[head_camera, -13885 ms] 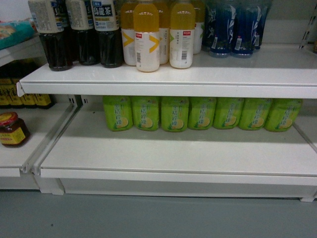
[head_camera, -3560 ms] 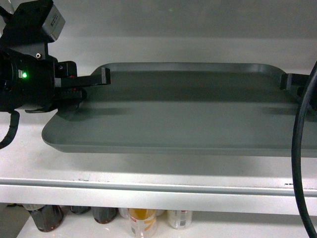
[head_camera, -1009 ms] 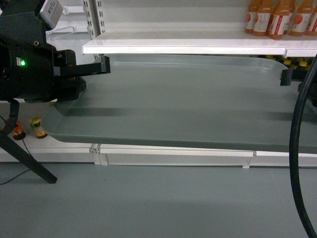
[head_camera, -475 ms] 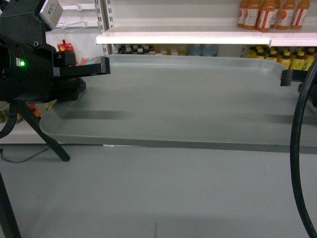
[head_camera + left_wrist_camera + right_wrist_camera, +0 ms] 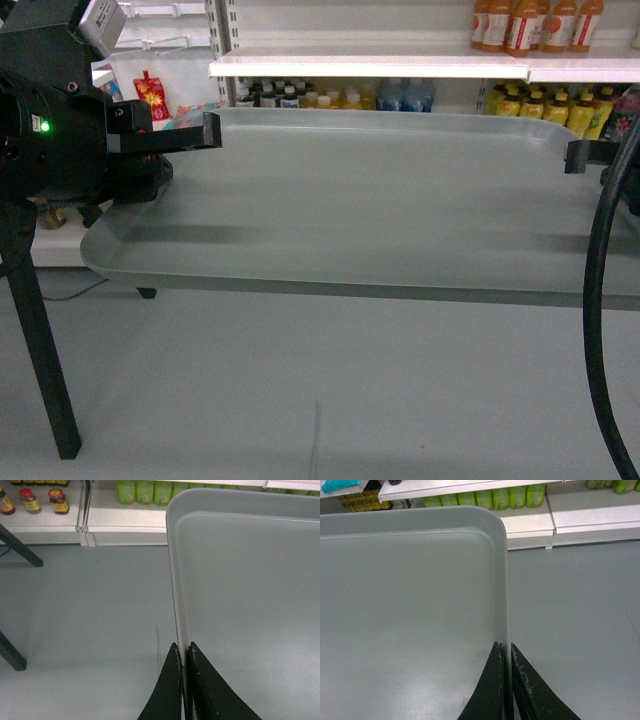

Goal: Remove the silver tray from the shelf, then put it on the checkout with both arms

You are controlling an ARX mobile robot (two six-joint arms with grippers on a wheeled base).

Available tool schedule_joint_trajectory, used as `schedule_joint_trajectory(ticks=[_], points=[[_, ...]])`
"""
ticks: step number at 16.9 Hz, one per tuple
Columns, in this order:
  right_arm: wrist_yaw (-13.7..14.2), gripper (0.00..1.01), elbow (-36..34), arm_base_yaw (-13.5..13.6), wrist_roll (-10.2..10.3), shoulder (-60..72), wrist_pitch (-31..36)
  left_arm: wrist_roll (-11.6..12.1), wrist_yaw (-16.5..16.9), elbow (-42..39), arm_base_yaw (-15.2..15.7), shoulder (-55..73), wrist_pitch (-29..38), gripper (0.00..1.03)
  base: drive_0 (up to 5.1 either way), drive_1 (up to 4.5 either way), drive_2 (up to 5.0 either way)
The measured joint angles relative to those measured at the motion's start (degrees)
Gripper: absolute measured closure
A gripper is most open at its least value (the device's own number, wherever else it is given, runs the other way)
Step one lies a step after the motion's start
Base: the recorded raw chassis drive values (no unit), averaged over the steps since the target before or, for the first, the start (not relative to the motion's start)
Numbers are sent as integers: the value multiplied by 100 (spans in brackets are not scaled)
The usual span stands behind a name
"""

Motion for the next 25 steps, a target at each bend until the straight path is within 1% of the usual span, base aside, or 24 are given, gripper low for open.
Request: schedule_joint_trajectory(ticks=[24, 25], points=[[9, 99, -2, -2, 0, -9, -11, 4, -2, 4, -9, -2, -2, 100, 3, -417, 422], [9, 99, -2, -2, 0, -9, -11, 4, 0, 4, -11, -2, 0, 100, -478, 236, 236]])
